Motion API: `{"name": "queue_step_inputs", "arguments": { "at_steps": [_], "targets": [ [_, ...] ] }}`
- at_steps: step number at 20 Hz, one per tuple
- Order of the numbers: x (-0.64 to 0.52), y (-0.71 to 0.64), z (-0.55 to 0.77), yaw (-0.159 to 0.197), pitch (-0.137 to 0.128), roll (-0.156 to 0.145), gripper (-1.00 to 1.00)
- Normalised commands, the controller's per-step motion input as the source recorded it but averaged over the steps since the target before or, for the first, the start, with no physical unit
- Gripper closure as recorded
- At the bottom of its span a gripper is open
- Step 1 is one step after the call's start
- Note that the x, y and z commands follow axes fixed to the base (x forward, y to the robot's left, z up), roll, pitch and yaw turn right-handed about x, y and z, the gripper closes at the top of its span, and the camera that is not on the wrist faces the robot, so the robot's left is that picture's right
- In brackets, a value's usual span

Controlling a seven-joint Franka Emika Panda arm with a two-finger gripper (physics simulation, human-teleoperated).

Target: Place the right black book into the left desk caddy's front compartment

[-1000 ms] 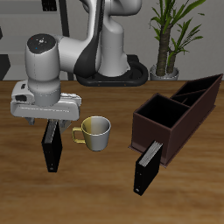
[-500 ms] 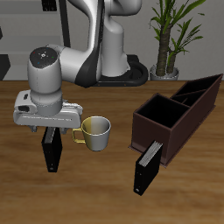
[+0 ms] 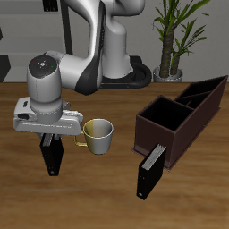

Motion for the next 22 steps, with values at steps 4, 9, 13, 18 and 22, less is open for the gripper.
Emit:
{"name": "queue_step_inputs", "arguments": {
  "at_steps": [4,9,13,18,22],
  "targets": [
    [-0.04,0.08,0.07,-0.005,-0.016,0.016,1.00],
    [-0.16,0.06,0.45,-0.053,-0.083,-0.021,1.00],
    [-0.21,0.08,0.48,-0.058,-0.070,-0.035,1.00],
    [-0.29,0.21,0.58,-0.039,-0.082,0.004,1.00],
    [-0.38,0.40,0.63,-0.015,-0.086,0.018,1.00]
  ]
}}
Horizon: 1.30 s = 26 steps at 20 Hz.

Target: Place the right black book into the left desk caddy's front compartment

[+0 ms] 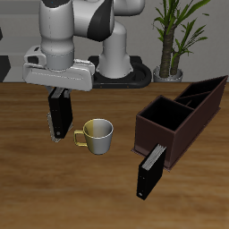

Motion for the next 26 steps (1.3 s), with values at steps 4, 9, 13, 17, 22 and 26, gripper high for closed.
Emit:
{"name": "queue_step_inputs", "arguments": {
  "at_steps": [4,9,13,17,22,26],
  "targets": [
    [-0.44,0.40,0.55,-0.031,-0.060,-0.002,1.00],
    [-0.43,0.30,0.43,-0.020,-0.061,-0.008,1.00],
    [-0.38,0.21,0.26,-0.031,-0.051,-0.039,1.00],
    [-0.28,0.43,0.06,0.010,-0.008,-0.010,1.00],
    [-0.17,0.28,-0.03,-0.019,0.000,0.005,1.00],
    [-0.40,0.55,0.06,-0.064,-0.031,0.006,1.00]
  ]
}}
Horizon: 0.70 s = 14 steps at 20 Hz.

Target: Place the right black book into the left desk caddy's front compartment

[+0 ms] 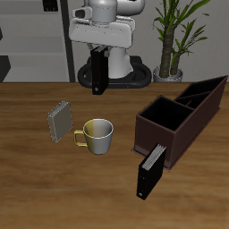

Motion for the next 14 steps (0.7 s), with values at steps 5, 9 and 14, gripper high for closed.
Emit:
{"name": "queue_step_inputs", "arguments": {
  "at_steps": [5,9,14],
  "targets": [
    [-0.33,0.37,-0.03,-0.035,-0.013,0.008,1.00],
    [-0.21,0.03,-0.10,-0.094,0.014,-0.061,1.00],
    [-0.32,0.20,-0.17,-0.057,-0.006,-0.034,1.00]
  ]
}}
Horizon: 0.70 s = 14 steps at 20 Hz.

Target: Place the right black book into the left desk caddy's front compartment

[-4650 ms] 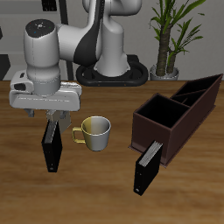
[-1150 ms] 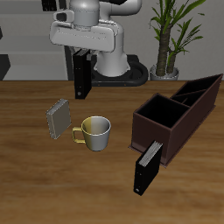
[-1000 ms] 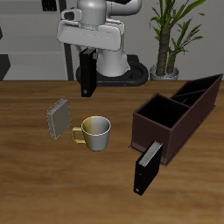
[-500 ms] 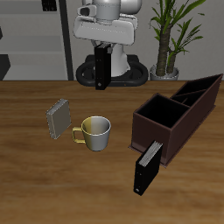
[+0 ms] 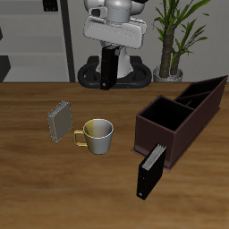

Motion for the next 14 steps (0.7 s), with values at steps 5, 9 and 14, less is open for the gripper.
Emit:
{"name": "queue_step_inputs", "arguments": {
  "at_steps": [5,9,14],
  "targets": [
    [-0.40,0.31,-0.07,-0.031,-0.068,-0.051,1.00],
    [-0.28,0.23,-0.05,-0.057,-0.007,-0.041,1.00],
    [-0.20,0.26,0.02,-0.031,-0.037,-0.025,1.00]
  ]
}}
